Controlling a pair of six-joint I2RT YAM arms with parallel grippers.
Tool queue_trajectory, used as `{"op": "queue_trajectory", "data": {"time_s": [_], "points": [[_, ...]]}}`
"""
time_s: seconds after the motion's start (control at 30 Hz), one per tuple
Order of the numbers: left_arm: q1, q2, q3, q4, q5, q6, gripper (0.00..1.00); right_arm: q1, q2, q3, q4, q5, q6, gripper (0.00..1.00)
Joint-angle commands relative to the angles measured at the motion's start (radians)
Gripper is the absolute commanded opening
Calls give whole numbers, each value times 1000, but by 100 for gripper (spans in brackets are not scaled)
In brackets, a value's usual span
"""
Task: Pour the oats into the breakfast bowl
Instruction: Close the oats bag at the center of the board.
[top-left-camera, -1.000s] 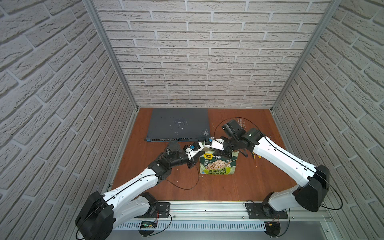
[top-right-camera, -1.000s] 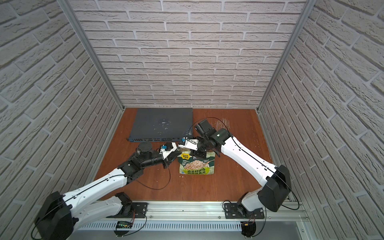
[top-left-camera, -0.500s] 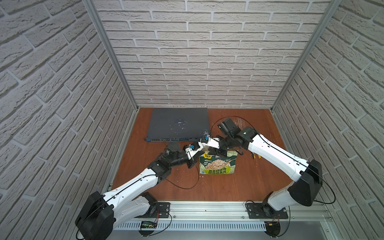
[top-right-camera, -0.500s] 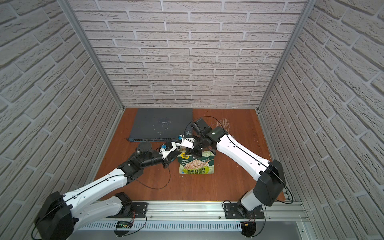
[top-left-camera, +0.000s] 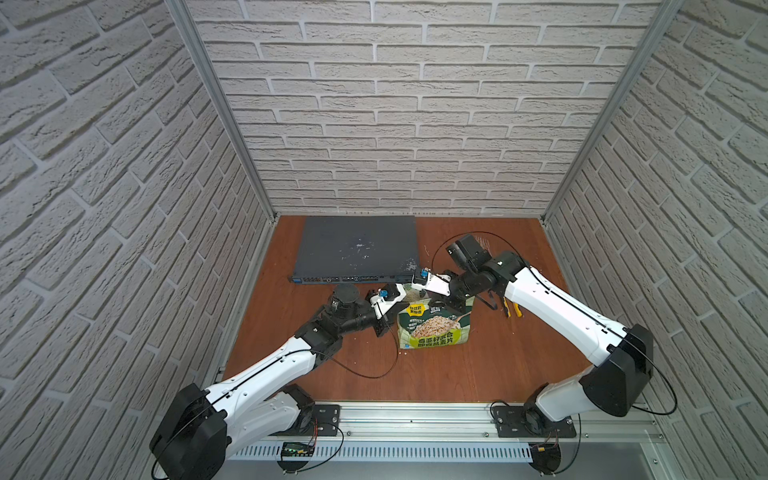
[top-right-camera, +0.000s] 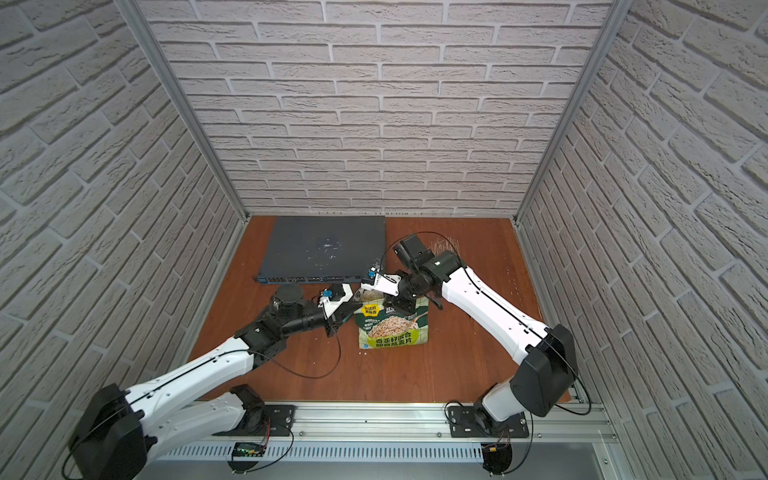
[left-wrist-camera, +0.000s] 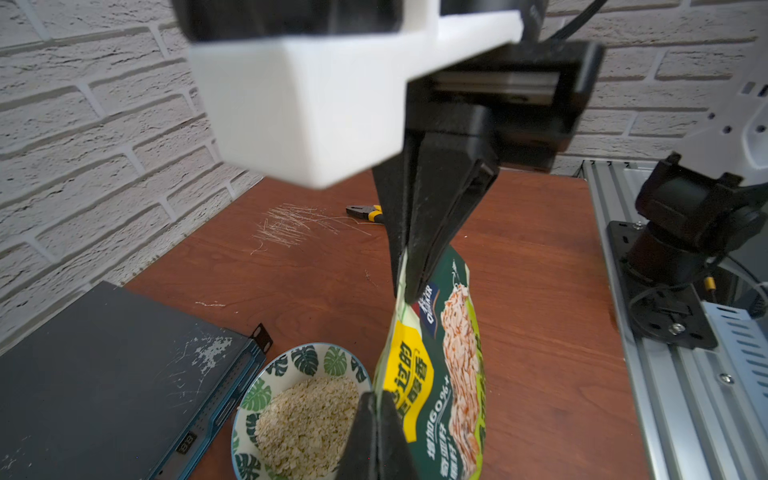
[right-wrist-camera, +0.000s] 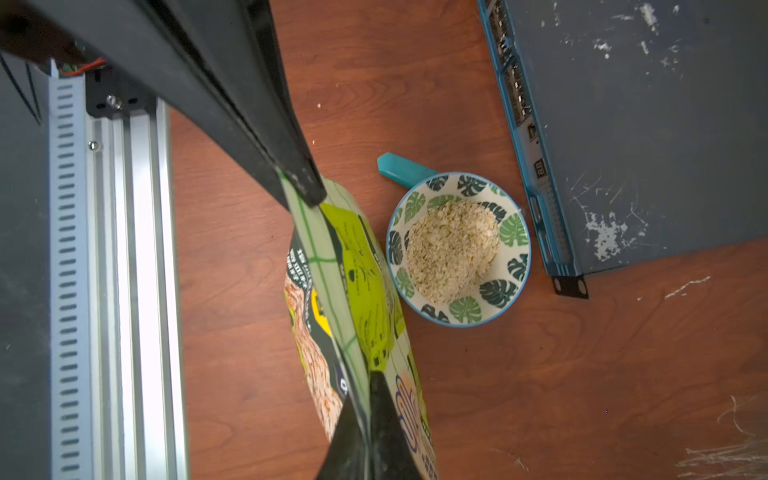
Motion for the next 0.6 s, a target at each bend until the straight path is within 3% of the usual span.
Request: {"op": "queue_trajectory", "data": {"time_s": [0.0, 0.03, 0.1, 0.13, 0.2, 0.27, 0.33, 0.4, 0.47, 0.53, 0.57], "points": [[9, -14, -7, 46, 1, 0, 0, -33, -49, -9, -59, 92, -5, 8], [8, -12, -5, 47, 3, 1, 0, -40, -54, -11, -54, 100, -1, 20], [9, -8, -2, 47, 4, 0, 0, -45, -61, -15, -50, 108, -6, 28], [8, -7, 0, 46, 4, 1, 0, -48, -61, -11, -53, 108, -10, 23], [8, -5, 0, 45, 5, 1, 0, -52, -57, -1, -76, 110, -15, 4], [9, -5, 1, 45, 3, 1, 0, -58, -56, 1, -86, 119, -17, 4], [8, -4, 1, 44, 2, 1, 0, -65, -63, -8, -80, 142, -12, 23], [8, -6, 2, 42, 1, 1, 0, -72, -73, -18, -78, 157, -16, 28], [8, -6, 3, 39, 0, 1, 0, -77, -79, -18, -94, 159, -23, 5], [9, -6, 4, 38, -1, 1, 0, -80, -85, -15, -99, 158, -20, 3], [8, -6, 6, 36, 0, 1, 0, -80, -88, -14, -91, 153, -12, 10]]}}
